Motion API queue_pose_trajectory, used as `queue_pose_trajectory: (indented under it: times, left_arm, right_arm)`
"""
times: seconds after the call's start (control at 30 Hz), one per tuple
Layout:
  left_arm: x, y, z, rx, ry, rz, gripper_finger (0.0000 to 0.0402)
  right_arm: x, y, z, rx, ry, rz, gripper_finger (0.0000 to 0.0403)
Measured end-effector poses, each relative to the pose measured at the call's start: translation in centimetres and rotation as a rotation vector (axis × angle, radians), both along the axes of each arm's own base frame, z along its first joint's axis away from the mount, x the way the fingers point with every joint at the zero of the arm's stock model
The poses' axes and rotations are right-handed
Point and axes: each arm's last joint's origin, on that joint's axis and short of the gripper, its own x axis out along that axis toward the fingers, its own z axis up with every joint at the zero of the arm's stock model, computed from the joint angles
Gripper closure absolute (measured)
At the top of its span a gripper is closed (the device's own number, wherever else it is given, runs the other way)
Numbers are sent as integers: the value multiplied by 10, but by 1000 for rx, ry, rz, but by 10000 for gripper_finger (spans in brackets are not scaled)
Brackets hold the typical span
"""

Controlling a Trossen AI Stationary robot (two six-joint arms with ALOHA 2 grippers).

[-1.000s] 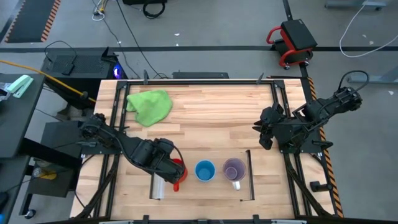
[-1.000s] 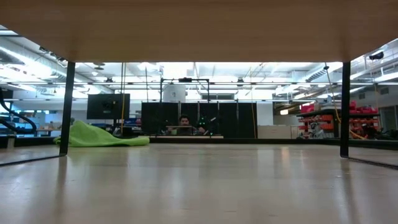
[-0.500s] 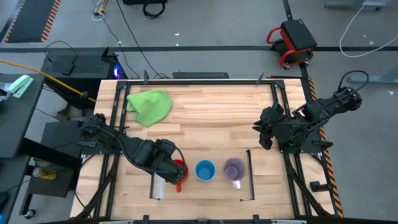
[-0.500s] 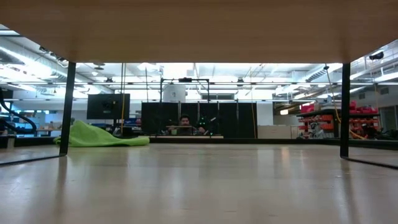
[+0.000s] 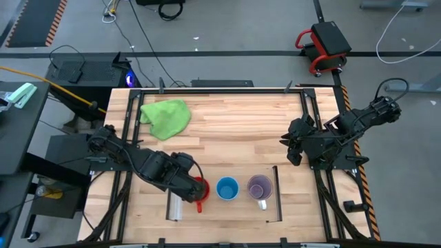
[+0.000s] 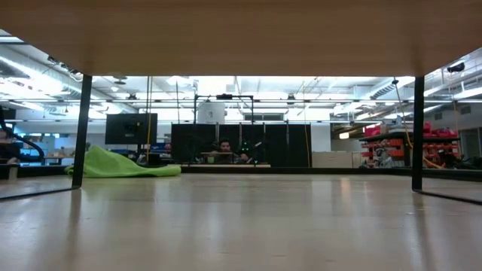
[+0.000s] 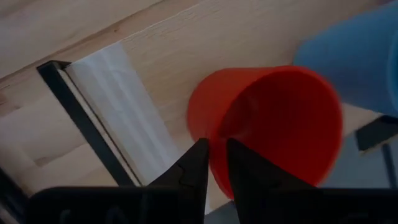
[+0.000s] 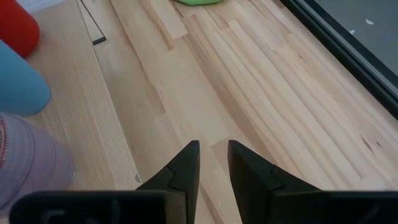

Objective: Stack small to large cups/mugs on shelf
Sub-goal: Return to Home Position

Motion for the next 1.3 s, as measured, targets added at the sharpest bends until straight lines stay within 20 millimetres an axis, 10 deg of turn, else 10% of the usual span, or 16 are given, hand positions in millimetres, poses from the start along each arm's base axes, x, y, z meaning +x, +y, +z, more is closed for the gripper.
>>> queue_pose_trajectory:
  times: [0.67, 0.97, 1.3]
  left_arm:
    - [-8, 9, 60, 40, -259, -49, 344]
    - [-18, 23, 85, 345, -368, -172, 344]
    - [-13, 23, 100, 337, -508, -213, 349]
  right_arm:
    - [0, 0, 0, 0, 0, 0, 312]
    - [0, 0, 1, -10, 8, 21, 312]
    - [-7, 2, 32, 220, -39, 94, 312]
